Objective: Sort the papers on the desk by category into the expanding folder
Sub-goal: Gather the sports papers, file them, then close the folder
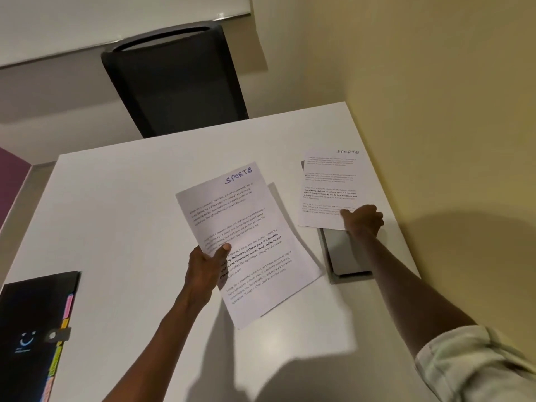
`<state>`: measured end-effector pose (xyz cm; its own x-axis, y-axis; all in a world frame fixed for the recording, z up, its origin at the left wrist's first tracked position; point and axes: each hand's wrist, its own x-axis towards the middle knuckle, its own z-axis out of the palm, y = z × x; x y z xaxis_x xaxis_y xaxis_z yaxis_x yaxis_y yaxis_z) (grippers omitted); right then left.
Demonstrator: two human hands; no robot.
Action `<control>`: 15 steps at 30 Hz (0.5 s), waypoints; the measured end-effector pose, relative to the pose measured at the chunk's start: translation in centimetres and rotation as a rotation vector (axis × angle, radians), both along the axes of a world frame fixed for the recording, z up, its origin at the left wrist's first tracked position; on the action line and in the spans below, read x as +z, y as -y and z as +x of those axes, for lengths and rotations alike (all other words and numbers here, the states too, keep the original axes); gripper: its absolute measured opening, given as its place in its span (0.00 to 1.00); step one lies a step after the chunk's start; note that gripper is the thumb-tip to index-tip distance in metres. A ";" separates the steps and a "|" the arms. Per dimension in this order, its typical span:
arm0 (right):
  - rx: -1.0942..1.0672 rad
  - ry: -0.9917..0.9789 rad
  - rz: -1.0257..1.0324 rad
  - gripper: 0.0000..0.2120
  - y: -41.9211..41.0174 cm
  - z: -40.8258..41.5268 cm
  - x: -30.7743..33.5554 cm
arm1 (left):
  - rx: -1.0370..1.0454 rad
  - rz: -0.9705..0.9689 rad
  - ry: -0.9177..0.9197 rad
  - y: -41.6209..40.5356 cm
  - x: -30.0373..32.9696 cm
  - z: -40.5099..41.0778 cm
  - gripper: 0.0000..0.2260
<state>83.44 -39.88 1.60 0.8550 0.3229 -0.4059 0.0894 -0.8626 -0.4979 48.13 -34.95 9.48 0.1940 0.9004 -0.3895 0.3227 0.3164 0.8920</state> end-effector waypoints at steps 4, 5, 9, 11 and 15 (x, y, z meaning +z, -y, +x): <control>-0.056 0.032 -0.112 0.45 -1.4 1.3 -1.5 | 0.077 -0.012 -0.007 -1.1 -0.3 0.8 0.10; -0.048 0.056 -0.136 0.47 -1.7 1.3 -1.7 | 0.088 -0.008 -0.006 -1.4 -0.2 1.1 0.10; -0.029 0.098 -0.208 0.47 -2.8 1.6 -2.3 | 0.114 0.010 0.024 -2.3 0.4 2.1 0.10; -0.023 0.071 -0.228 0.44 -3.5 2.0 -2.4 | 0.129 0.011 0.025 -2.6 0.5 2.2 0.09; -0.028 -0.002 -0.226 0.40 -4.2 2.7 -2.1 | 0.144 -0.009 0.000 -2.9 0.0 1.8 0.10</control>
<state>86.16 -35.67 -0.53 0.8615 0.1997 -0.4668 0.0630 -0.9543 -0.2921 49.92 -32.03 9.52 0.0624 0.9153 -0.3980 0.2735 0.3678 0.8888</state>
